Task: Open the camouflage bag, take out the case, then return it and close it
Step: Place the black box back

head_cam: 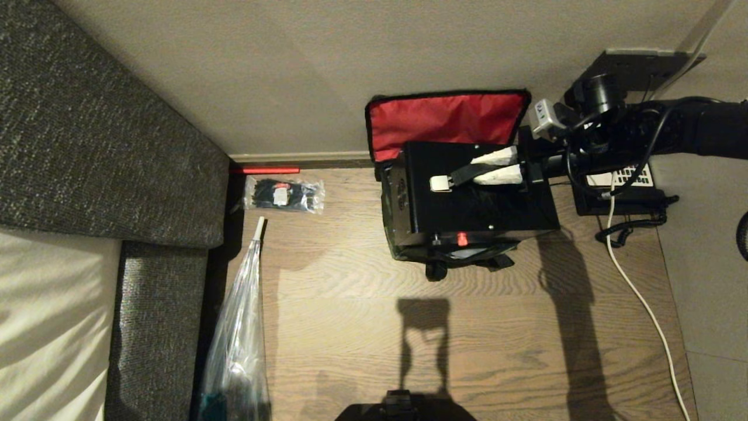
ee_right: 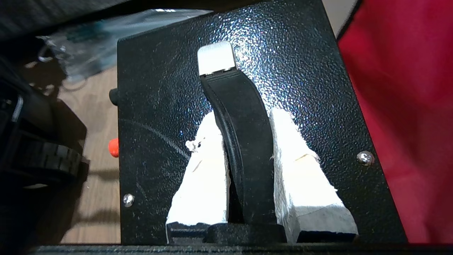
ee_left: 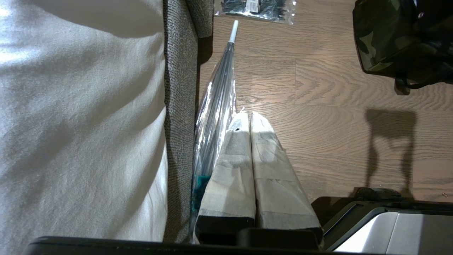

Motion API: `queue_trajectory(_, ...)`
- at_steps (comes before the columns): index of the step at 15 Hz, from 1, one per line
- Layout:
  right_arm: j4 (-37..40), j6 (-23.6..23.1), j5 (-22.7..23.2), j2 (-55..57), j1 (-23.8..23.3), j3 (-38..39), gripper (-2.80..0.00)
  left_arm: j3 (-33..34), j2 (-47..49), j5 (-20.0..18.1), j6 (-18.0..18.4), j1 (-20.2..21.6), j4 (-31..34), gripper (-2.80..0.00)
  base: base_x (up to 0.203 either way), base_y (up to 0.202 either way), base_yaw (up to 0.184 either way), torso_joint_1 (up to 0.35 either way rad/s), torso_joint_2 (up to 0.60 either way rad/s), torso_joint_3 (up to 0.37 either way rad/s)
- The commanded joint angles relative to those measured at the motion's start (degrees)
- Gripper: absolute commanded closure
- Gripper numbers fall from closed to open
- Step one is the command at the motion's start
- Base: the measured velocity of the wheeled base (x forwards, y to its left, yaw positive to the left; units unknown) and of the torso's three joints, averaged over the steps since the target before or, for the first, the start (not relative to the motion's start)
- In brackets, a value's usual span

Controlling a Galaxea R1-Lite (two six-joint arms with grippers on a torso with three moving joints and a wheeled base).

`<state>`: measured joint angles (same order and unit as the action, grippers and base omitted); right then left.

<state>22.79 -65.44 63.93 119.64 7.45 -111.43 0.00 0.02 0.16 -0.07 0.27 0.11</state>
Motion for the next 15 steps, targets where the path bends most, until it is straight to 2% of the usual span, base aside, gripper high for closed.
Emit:
queue_trajectory(1, 0.32, 0.52, -0.6, -1.07, -0.78, 0.07, 0.0, 0.09, -0.11, 0.02, -0.01, 0.08, -0.02, 0.0, 0.0, 0.0, 0.0, 0.0, 0.0, 0.0)
queue_trajectory(3, -0.41, 4.64, -1.12, -2.01, -1.03, -0.01, 0.0, 0.09, -0.11, 0.02, -0.01, 0.0, -0.02, 0.0, 0.0, 0.0, 0.0, 0.0, 0.0, 0.0)
queue_trajectory(6, -3.14, 5.08, -2.51, -1.49, -1.03, -0.02, 0.0, 0.09, -0.11, 0.02, -0.01, 0.08, -0.02, 0.0, 0.0, 0.0, 0.0, 0.0, 0.0, 0.0)
queue_trajectory(12, -2.31, 5.75, -4.79, -1.57, -1.56, 0.08, 0.0, 0.17, -0.11, 0.02, -0.01, 0.0, -0.02, 0.0, 0.0, 0.0, 0.0, 0.0, 0.0, 0.0)
queue_trajectory(15, -2.72, 6.0, -7.42, -0.83, -2.03, 0.08, 0.0, 0.09, -0.11, 0.02, -0.01, 0.08, -0.02, 0.0, 0.0, 0.0, 0.0, 0.0, 0.0, 0.0)
